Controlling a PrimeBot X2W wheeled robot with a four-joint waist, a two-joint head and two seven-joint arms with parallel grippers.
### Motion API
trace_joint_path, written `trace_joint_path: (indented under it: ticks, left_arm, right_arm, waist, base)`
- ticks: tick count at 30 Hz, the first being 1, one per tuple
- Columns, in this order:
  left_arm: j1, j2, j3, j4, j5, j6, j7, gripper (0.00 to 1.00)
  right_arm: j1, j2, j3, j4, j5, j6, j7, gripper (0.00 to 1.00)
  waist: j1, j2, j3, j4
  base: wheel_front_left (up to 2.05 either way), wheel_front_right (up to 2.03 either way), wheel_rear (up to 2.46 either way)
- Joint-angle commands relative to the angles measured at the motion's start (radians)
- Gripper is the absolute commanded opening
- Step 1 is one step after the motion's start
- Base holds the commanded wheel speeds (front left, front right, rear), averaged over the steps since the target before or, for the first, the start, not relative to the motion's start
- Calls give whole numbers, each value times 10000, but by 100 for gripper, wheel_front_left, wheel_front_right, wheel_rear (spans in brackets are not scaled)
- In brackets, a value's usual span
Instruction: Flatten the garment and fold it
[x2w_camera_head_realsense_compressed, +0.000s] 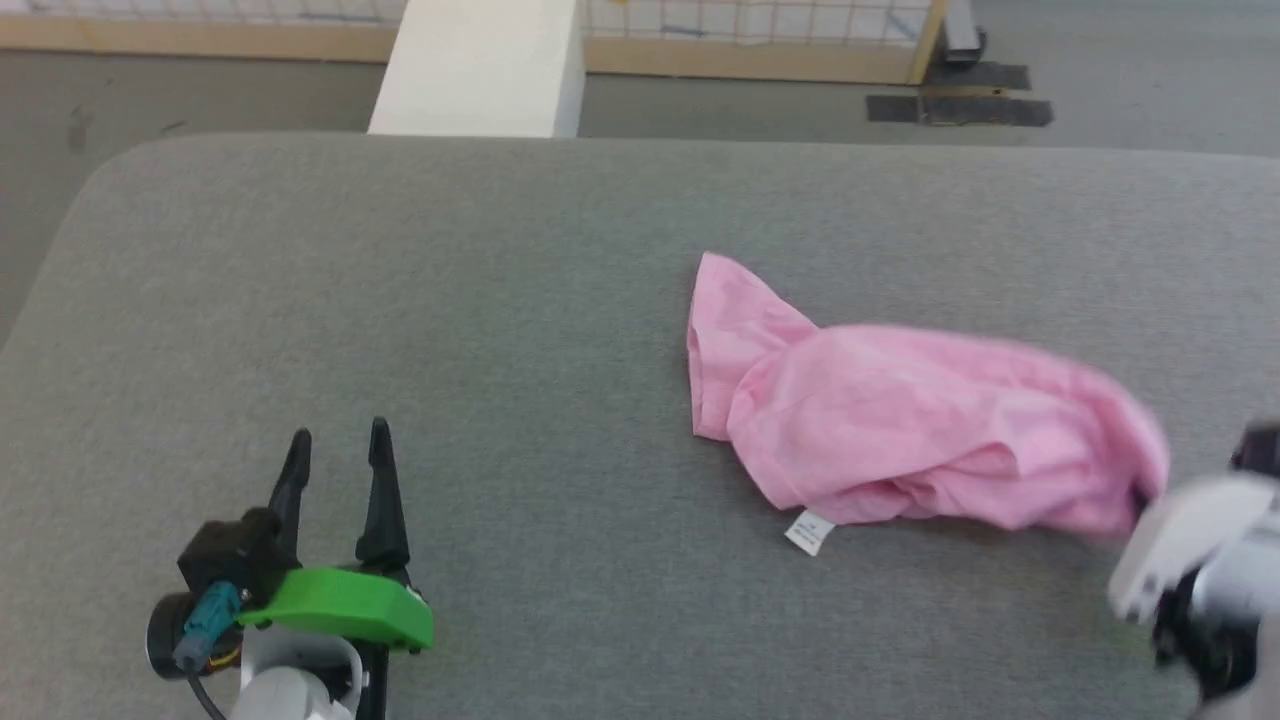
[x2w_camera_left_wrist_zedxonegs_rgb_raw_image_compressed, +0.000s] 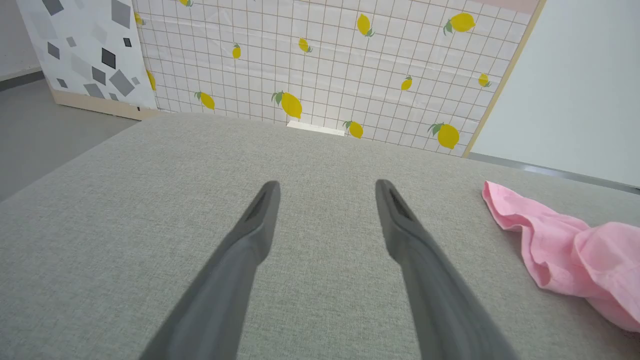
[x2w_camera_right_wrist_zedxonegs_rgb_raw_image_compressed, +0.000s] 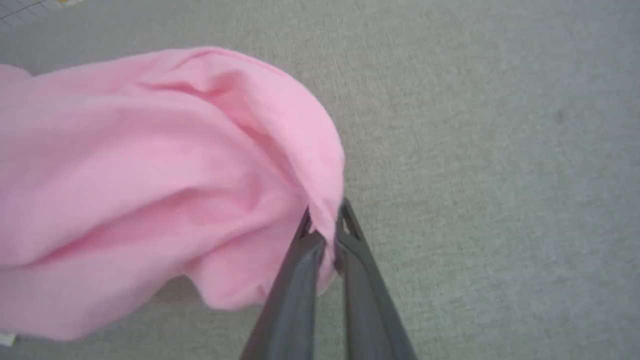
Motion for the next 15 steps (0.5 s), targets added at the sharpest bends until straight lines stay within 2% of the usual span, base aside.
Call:
trace_joint_path:
  ticks: [1,2,3,4,7,9,12,15]
  left_arm:
    - [205,-55,38,74,94,-61,-77,100]
    - [267,-70,29,115,84,-63,-77,100]
    - [321,-87,14,172,52,-78,-77,100]
    - [350,-102,10,223,1,-99,-69,100]
    - [218,-268,-85,310,-415,-309,197,100]
    - [-379,-522,-386,289,-1144,-672,965,100]
    - [-1369,-718,-939,492,-2015,-815,2588,100]
    - [-2423,-804,-1723,850,-2615,-775,4392,100]
  right_arm:
    - [435,65,156,-94,342,-13,158,0]
    - [637,65,219,-162,557,-13,163,3]
    - [808,65,247,-251,876,-13,63,92]
    - [890,65,244,-331,1107,-13,-124,100]
    - [1079,65,-22,-546,1742,-13,-896,100]
    - [1236,65,-292,-755,1880,-13,-1448,100]
    - [1312,65,-339,-958,1906,-13,-1716,100]
    - [1202,65,-102,-1162,2017,-13,-1863,100]
  waist:
    - [0,-1,-296,-413]
    - [0,-1,-322,-509]
    - [0,-1,-353,-617]
    - [0,-1,-386,-711]
    - [0,-1,-442,-885]
    - [0,-1,-380,-952]
    - [0,-1,-242,-1129]
    - [0,-1,-5,-1487]
  base:
    - [0,0,0]
    - [0,0,0]
    - [0,0,0]
    - [0,0,0]
    - [0,0,0]
    - [0,0,0]
    - [0,0,0]
    - [0,0,0]
